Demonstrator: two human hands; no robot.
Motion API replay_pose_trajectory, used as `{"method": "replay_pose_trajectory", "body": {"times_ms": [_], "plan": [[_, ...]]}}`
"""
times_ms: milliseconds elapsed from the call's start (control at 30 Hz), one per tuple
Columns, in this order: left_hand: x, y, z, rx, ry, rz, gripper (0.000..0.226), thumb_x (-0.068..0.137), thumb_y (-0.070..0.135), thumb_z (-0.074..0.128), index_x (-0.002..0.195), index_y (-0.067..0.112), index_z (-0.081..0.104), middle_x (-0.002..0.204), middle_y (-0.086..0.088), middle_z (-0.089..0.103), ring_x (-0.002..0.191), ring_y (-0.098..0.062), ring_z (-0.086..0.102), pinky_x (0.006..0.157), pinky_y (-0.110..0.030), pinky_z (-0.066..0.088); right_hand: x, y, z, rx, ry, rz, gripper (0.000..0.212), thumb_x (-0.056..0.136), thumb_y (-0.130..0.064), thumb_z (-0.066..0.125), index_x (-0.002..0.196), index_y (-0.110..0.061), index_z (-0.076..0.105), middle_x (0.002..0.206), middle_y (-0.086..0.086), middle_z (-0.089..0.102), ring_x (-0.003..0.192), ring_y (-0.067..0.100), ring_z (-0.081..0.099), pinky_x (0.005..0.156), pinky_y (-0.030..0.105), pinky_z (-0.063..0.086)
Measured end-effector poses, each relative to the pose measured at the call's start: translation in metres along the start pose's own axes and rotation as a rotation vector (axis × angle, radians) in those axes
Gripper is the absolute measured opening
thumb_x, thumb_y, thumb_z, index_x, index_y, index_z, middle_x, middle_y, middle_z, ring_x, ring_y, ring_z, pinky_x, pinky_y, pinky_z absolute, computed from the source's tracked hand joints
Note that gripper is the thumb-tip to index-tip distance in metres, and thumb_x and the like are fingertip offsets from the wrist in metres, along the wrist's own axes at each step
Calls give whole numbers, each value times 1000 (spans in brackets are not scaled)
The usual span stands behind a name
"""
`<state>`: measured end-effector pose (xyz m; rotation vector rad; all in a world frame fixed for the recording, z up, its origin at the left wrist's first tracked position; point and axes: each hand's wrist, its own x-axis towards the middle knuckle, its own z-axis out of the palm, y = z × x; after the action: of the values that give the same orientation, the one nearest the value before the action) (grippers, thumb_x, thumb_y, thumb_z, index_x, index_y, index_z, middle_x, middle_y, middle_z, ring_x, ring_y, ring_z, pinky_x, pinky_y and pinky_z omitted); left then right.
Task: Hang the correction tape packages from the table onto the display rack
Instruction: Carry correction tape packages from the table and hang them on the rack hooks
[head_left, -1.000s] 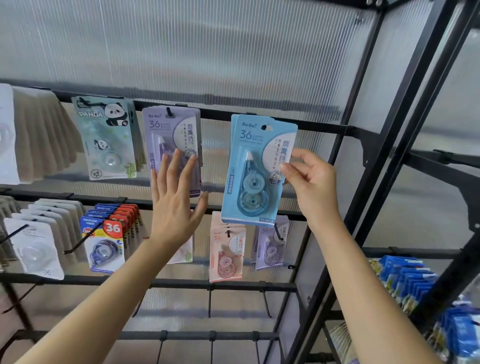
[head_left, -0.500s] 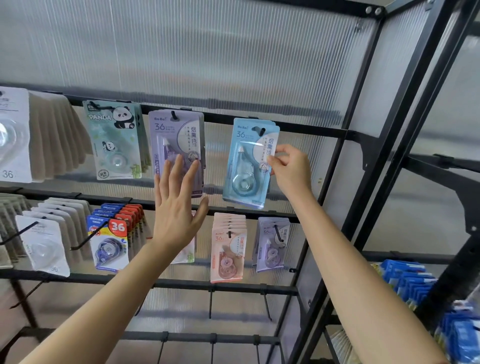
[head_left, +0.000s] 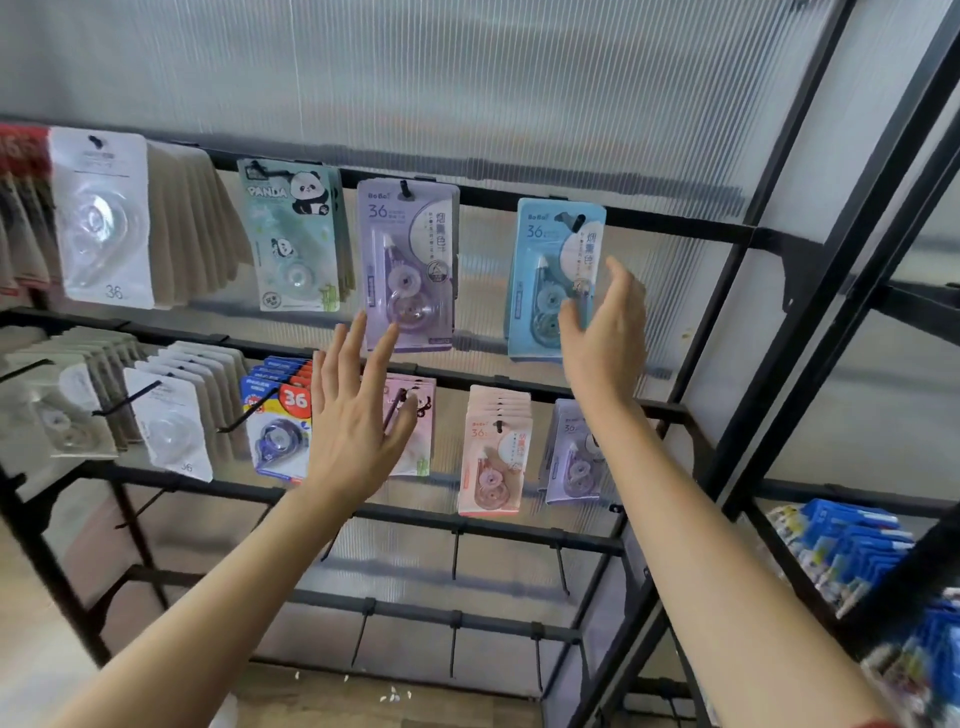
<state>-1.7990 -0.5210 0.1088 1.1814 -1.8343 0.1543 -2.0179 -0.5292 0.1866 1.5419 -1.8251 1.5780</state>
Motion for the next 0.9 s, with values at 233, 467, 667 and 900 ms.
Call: {"method": "replay_pose_trajectory", "body": {"times_ms": [233, 467, 667, 900], "plan": [[-58, -36, -23, 145, -202, -151, 69, 93, 38, 51, 151, 25, 16, 159, -6, 6, 146, -27, 1, 117, -46, -2, -90, -16, 9, -132, -571, -2, 81, 93, -36, 56, 152, -20, 2, 158, 17, -1, 146, 33, 5, 116, 46, 12], [-118, -72, -95, 285, -284, -270, 63, 91, 43, 53, 147, 25, 29, 159, -7, 3, 146, -26, -3, 116, -43, -5, -173, -76, 19, -272, -939, -174, 83, 91, -52, 51, 152, -28, 1, 160, 8, 1, 145, 32, 5, 115, 51, 14], [-208, -107, -211, 374, -368, -464, 67, 92, 49, 47, 150, 31, 18, 160, -2, -2, 146, -23, -6, 115, -42, -9, -267, -173, 21, -242, -1080, -355, 83, 90, -54, 50, 152, -25, 2, 159, 11, 6, 144, 33, 10, 113, 50, 18], [-328, -143, -364, 534, -338, -751, 71, 92, 51, 48, 151, 28, 15, 159, -3, 1, 146, -23, -6, 117, -43, -4, -397, -306, 19, -35, -1301, -494, 81, 91, -50, 52, 151, -31, 0, 160, 9, -1, 146, 33, 0, 115, 52, 6]]}}
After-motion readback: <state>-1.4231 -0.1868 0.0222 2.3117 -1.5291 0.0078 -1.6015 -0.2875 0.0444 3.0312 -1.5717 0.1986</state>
